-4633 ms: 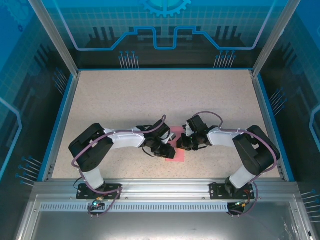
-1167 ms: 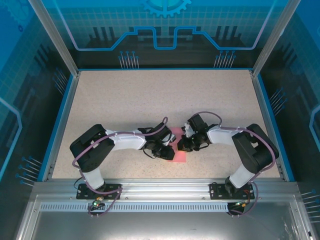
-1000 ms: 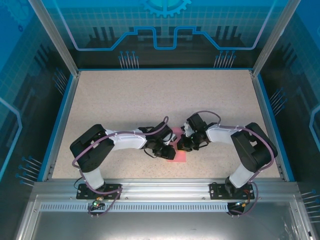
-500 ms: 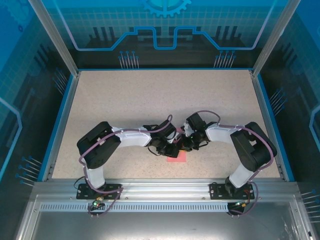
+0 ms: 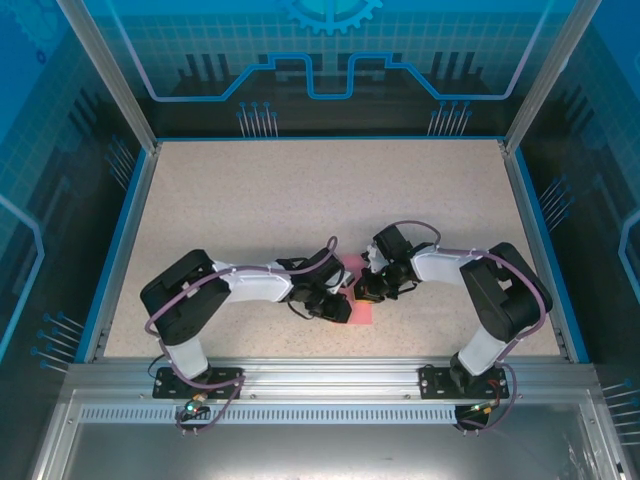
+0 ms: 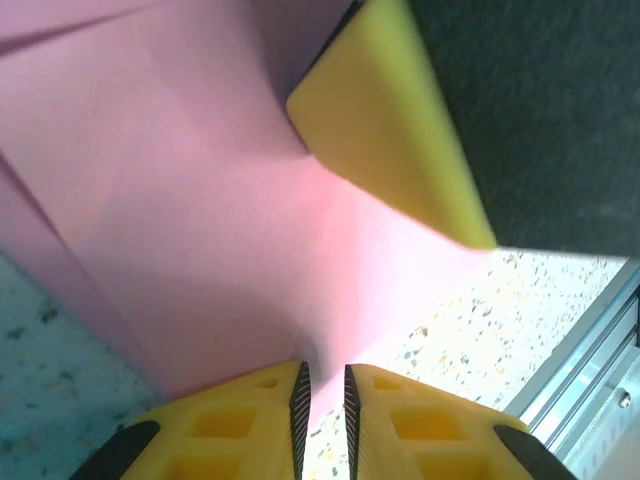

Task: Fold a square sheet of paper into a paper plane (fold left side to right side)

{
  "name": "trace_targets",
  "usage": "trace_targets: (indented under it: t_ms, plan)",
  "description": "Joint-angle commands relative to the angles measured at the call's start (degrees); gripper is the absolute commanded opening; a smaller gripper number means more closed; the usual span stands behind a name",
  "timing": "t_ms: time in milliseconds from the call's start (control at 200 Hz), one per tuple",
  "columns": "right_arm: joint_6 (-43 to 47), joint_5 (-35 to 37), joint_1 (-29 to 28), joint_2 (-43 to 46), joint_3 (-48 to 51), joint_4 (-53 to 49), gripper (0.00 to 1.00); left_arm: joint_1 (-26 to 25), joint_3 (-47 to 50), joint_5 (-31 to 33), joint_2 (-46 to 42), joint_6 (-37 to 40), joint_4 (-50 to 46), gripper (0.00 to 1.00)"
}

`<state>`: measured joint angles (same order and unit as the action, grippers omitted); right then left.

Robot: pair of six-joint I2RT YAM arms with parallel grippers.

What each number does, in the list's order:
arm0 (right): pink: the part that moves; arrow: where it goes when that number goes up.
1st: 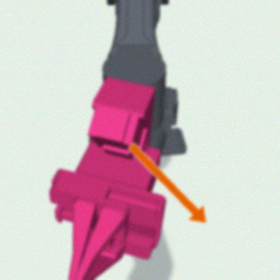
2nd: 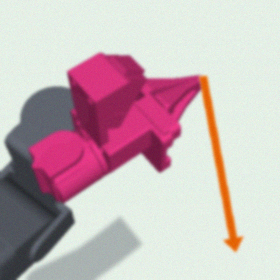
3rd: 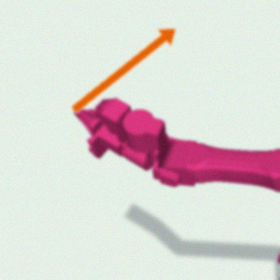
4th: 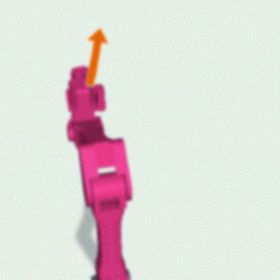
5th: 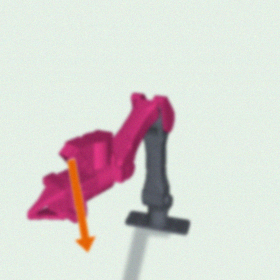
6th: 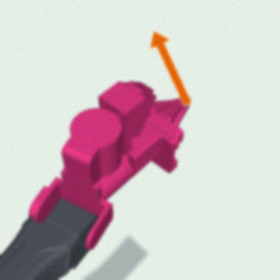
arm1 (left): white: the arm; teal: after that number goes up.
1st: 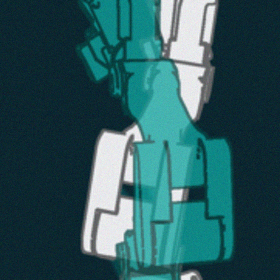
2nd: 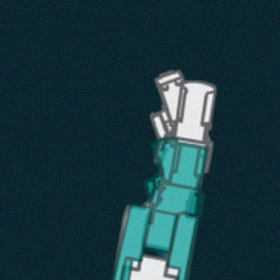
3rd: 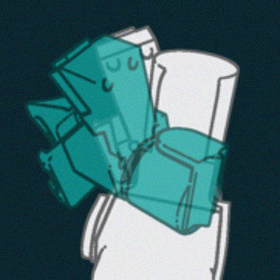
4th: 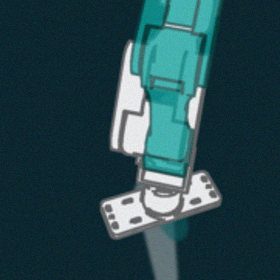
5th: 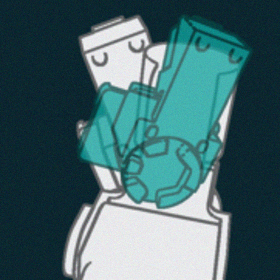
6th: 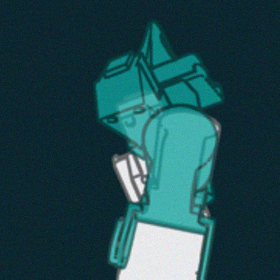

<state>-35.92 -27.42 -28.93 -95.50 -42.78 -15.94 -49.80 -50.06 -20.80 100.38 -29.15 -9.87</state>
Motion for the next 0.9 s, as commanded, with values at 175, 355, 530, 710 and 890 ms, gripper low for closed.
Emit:
trace_targets:
  t_ms: [175,355,530,710,890]
  plan:
    - [1.2,4.6,0.9,-2.1,0.8,-3.7,0.06,-0.8,6.1,0.0,-3.5,-2.9,-3.6,0.21]
    - [1.2,4.4,0.9,-2.3,0.6,-3.6,0.06,-0.9,7.7,-0.9,-6.2,-4.1,-2.2,0.21]
    - [1.3,4.0,0.9,-2.2,0.5,-3.7,0.06,1.4,7.6,-2.3,-10.8,-5.5,0.6,0.21]
    - [1.3,3.9,0.9,-1.8,0.5,-3.7,0.06,3.8,5.1,-3.8,-10.1,-5.1,2.1,0.21]
    - [1.3,3.2,0.6,-1.4,0.2,-3.3,0.06,3.7,3.1,-5.4,-5.0,-4.8,3.1,0.21]
